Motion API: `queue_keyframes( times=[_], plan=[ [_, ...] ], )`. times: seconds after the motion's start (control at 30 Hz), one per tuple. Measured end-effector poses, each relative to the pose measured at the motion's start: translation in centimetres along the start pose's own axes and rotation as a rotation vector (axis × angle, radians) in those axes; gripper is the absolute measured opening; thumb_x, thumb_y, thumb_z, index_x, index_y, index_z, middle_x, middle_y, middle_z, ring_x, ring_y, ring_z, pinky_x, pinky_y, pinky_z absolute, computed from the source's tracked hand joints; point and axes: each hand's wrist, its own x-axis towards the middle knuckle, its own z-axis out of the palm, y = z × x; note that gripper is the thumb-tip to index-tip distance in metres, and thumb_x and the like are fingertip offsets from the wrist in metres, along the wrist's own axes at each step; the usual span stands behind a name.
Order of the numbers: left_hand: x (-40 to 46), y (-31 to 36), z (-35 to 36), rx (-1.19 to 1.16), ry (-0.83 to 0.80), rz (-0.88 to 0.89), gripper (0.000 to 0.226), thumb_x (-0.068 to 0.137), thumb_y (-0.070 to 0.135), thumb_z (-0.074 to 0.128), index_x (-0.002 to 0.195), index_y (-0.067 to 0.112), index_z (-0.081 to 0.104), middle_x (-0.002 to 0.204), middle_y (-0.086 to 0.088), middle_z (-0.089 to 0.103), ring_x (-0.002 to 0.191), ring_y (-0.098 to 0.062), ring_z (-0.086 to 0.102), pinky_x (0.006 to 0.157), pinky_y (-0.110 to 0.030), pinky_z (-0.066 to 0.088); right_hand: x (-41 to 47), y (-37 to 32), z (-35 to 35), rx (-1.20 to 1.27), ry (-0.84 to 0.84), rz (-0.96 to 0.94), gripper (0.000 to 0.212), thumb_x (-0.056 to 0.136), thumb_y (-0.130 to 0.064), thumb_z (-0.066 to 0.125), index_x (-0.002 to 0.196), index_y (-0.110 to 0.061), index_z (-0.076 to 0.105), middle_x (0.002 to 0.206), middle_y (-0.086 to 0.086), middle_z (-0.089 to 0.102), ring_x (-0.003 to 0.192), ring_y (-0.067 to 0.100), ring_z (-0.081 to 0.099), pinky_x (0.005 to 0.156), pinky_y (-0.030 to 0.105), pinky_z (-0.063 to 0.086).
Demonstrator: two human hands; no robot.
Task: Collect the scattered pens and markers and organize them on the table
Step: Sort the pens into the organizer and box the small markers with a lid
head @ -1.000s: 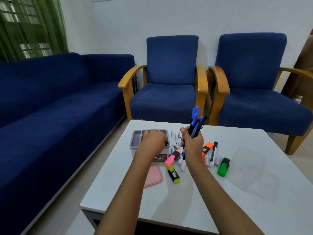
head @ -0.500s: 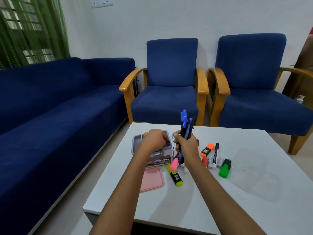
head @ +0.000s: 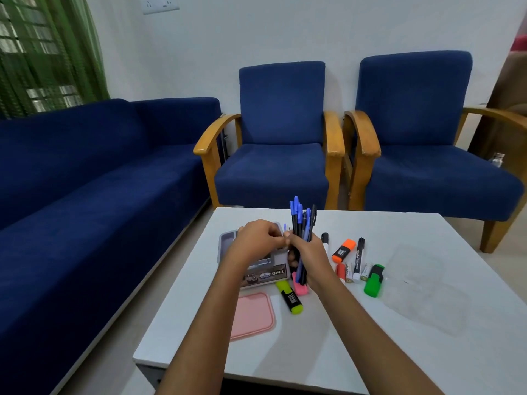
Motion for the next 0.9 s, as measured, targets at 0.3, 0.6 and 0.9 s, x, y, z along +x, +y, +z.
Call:
queue_keyframes(
  times=[0.3, 0.6, 0.9],
  plan=[
    [1.6, -0.5, 1.3, -0.111, 0.452, -0.031, 0.01, 0.085, 0.024, 0.064, 0.086, 0.018, 0.072, 0.085, 0.001, 0.072, 0.093, -0.02, 0.061, 0.087, -0.043, 0.049, -0.2, 0.2, 0.4, 0.051, 0.032, -0.04, 0.015, 0.092, -0.019, 0.061, 0.097, -0.007, 0.056, 0.058, 0.004, 0.049, 0.045, 0.014, 0.045, 0.042, 0.023, 0.042],
    [4.2, -1.9, 0.9, -0.057, 0.442, -0.032, 0.014, 0.093, 0.025, 0.056, 0.102, 0.016, 0.063, 0.114, -0.003, 0.064, 0.107, -0.023, 0.056, 0.095, -0.039, 0.039, 1.7, -4.0, 2.0, 0.389, 0.133, -0.239, 0.012, 0.093, -0.003, 0.056, 0.088, -0.013, 0.056, 0.07, 0.005, 0.059, 0.063, 0.017, 0.059, 0.07, 0.028, 0.055],
    [4.9, -3.6, 0.8, -0.174, 0.368, 0.017, 0.008, 0.095, 0.021, 0.05, 0.097, 0.019, 0.057, 0.088, -0.004, 0.068, 0.08, -0.025, 0.064, 0.072, -0.039, 0.054, 3.7, -4.1, 6.2, 0.138, 0.064, -0.275, 0.014, 0.09, -0.004, 0.06, 0.101, -0.012, 0.06, 0.087, 0.007, 0.067, 0.08, 0.018, 0.066, 0.079, 0.026, 0.056]
  ],
)
